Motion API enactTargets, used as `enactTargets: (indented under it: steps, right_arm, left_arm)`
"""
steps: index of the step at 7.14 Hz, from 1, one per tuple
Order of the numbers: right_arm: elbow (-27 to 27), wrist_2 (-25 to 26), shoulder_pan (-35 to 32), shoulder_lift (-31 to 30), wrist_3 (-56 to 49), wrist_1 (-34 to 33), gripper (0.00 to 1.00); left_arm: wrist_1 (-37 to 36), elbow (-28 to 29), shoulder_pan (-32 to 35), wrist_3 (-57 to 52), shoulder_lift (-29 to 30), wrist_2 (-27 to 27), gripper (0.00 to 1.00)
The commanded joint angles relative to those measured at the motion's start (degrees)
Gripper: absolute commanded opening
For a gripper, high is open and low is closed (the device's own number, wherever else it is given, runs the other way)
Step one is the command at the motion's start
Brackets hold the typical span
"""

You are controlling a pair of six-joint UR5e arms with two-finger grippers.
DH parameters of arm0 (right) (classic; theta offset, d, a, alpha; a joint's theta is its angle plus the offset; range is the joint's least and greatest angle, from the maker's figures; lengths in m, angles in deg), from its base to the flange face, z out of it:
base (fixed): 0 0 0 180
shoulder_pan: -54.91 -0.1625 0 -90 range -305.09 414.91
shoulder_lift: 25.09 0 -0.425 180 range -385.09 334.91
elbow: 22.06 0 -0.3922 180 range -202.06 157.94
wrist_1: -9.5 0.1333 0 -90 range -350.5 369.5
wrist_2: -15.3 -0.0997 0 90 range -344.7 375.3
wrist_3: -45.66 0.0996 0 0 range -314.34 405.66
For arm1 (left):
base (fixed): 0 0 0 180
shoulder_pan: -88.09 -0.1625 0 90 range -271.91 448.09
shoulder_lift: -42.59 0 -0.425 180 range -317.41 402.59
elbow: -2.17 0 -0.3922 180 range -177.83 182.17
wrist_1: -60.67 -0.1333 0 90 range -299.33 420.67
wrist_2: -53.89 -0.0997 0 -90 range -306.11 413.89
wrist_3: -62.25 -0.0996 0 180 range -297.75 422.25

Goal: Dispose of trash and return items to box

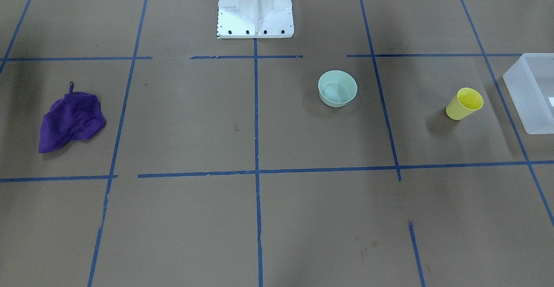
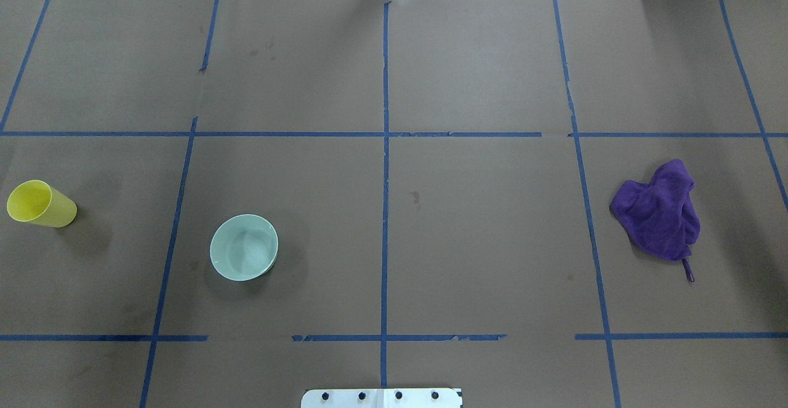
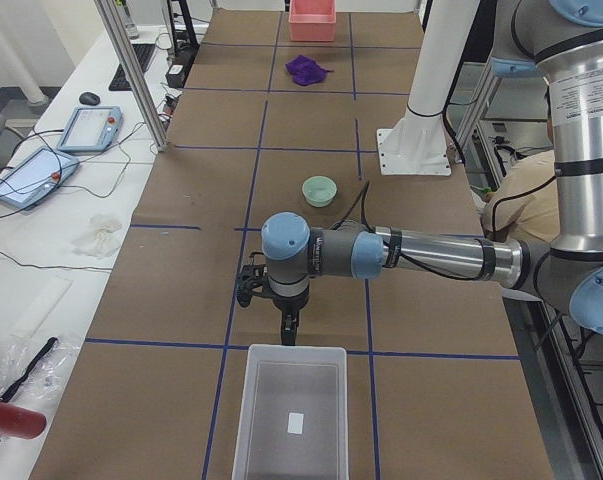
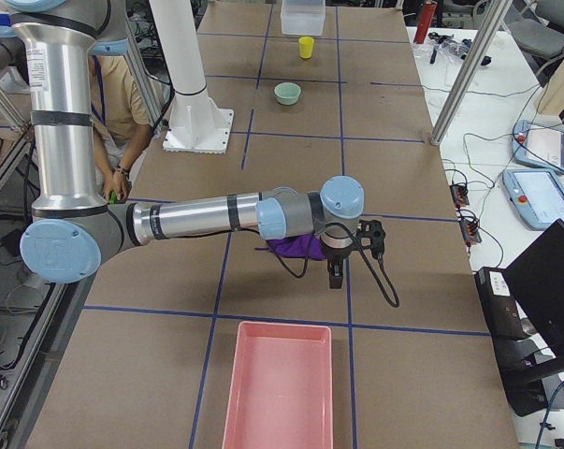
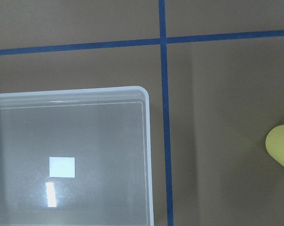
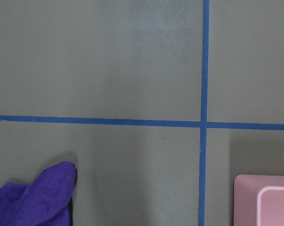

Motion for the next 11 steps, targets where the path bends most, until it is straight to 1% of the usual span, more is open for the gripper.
enactTargets:
  steps: [1,2,4,5,6,7,8,9,10,11]
  right_arm:
    - [0.02,-0.29,0.04,-0.21,0.0,0.1,1.0]
    - [0.19,-0.04,0.04,-0.13,0.0,0.1,1.0]
    - [0.02,-0.03,0.57,0.22,-0.35,-0.33,1.0]
    - [-0.25,0.14,2.66,-0.12,-1.23,-0.42,1.0]
    - [0.27,0.32,2.77,-0.3,-6.37,-1.03,1.0]
    - [0.02,0.32,1.72,-0.13,-10.42,-4.87,1.0]
    - [-0.07,0.41,0.67,-0.13,-12.81,-6.38,1.0]
    - [-0.16,0.32,0.4,-0.65,-12.92,-6.49,1.0]
    - [-1.03,0.41,-0.56,-1.96,-12.75,-6.05,1.0]
    - [-0.69,0.41,-0.48,-1.97,-12.23,-5.87,1.0]
  left_arm:
    - [0.61,0.66,-1.17,-0.79,1.67,1.53,1.0]
    - [0.01,0.31,-1.18,-0.97,2.99,1.72,1.0]
    - [0.36,0.49,-1.09,-0.97,3.53,1.63,1.0]
    - [0.36,0.22,-1.09,-1.06,3.44,1.55,1.0]
    - [0.45,-0.13,-1.0,-1.06,3.44,1.63,1.0]
    - [0.53,-0.22,-1.09,-1.15,3.53,1.72,1.0]
    - [0.62,0.39,-1.09,-1.15,3.61,3.81,1.0]
    - [3.84,1.96,-1.09,-1.15,3.7,5.57,1.0]
    - [8.49,2.5,-0.83,-1.06,2.48,5.24,1.0]
    - [10.19,2.59,-0.83,-0.71,2.39,5.58,1.0]
